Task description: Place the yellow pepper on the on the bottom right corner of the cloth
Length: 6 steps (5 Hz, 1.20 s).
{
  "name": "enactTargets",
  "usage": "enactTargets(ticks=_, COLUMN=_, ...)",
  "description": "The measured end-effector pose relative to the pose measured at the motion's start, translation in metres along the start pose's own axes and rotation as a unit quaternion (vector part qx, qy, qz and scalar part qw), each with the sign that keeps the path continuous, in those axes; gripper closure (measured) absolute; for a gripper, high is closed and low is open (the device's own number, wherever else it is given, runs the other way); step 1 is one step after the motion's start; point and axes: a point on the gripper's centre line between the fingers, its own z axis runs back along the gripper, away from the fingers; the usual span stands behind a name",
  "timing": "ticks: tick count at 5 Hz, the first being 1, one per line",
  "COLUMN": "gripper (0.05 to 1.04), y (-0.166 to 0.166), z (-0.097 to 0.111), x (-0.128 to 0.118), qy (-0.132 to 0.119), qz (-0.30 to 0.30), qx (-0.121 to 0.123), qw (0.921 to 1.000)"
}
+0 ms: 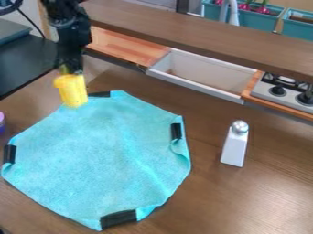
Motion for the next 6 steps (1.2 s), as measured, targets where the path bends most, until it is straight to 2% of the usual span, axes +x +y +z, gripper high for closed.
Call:
enactTargets(ticks=1, gripper=0.993, y=-0.033, z=0.007, x=-0.002, qy=-0.024, qz=-0.016, qx=-0.041, qw=0.9988)
enactTargets(ticks=2, gripper=0.993, y=-0.053, z=0.012, x=-0.005, qy=-0.036, qz=-0.026, qx=-0.068, qw=0.9967)
enactTargets(ticks=3, gripper=0.993, y=-0.069, z=0.021, x=-0.014, qy=-0.036, qz=-0.041, qx=-0.075, qw=0.9957)
enactTargets(ticks=4, gripper=0.993, y=-0.096, z=0.032, x=-0.012, qy=-0.012, qz=-0.117, qx=-0.073, qw=0.9904)
enactTargets(ticks=5, gripper=0.993, y=-0.117, z=0.035, x=-0.016, qy=0.037, qz=-0.179, qx=-0.083, qw=0.9797)
enactTargets(ticks=6, gripper=0.993, y=-0.132, z=0.034, x=-0.025, qy=0.053, qz=-0.205, qx=-0.090, qw=0.9731)
